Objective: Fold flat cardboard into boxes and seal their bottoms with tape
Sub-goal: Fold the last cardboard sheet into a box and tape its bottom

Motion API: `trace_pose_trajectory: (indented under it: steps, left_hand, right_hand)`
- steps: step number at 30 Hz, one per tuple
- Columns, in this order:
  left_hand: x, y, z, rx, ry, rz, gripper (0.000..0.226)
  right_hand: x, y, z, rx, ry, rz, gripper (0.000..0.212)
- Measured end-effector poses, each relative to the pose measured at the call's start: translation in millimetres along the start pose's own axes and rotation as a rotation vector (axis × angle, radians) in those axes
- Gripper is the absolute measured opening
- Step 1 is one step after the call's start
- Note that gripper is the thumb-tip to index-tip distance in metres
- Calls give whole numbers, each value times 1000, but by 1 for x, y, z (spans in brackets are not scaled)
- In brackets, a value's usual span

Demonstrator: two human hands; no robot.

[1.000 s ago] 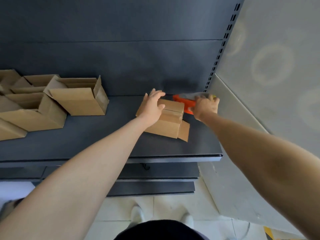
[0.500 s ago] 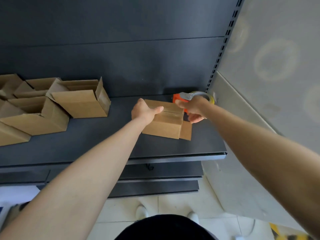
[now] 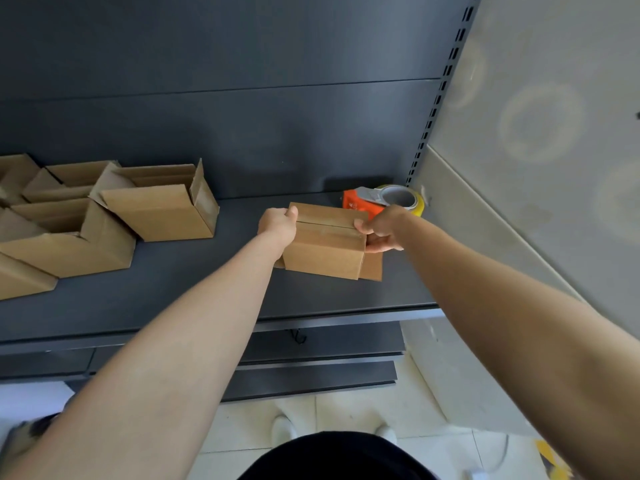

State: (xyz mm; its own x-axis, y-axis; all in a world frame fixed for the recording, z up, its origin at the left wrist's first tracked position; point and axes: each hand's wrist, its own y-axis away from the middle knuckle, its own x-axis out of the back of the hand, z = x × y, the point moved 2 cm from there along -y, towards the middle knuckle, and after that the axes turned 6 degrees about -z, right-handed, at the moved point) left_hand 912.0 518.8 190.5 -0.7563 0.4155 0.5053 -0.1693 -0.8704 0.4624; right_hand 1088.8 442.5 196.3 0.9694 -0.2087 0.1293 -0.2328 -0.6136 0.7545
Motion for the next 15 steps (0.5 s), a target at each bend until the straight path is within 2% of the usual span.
trace_pose_trajectory:
  steps: [3, 5, 8, 12, 15]
  left_hand:
    - [-1, 4, 0, 6, 79, -44, 31]
    - [-1, 7, -1, 37, 129, -39, 41]
    - [0, 8, -2, 41, 174, -38, 45]
    - [-2, 13, -1, 24, 179, -42, 44]
    - [0, 16, 1, 3, 209, -41, 41]
  right_hand:
    - [5, 1, 8, 41, -37, -25, 39]
    - [6, 2, 14, 71, -67, -16, 47]
    - [6, 1, 23, 99, -126, 15, 53]
    - [2, 7, 21, 103, -113, 47, 46]
    - [-2, 14, 16, 62, -78, 35, 34]
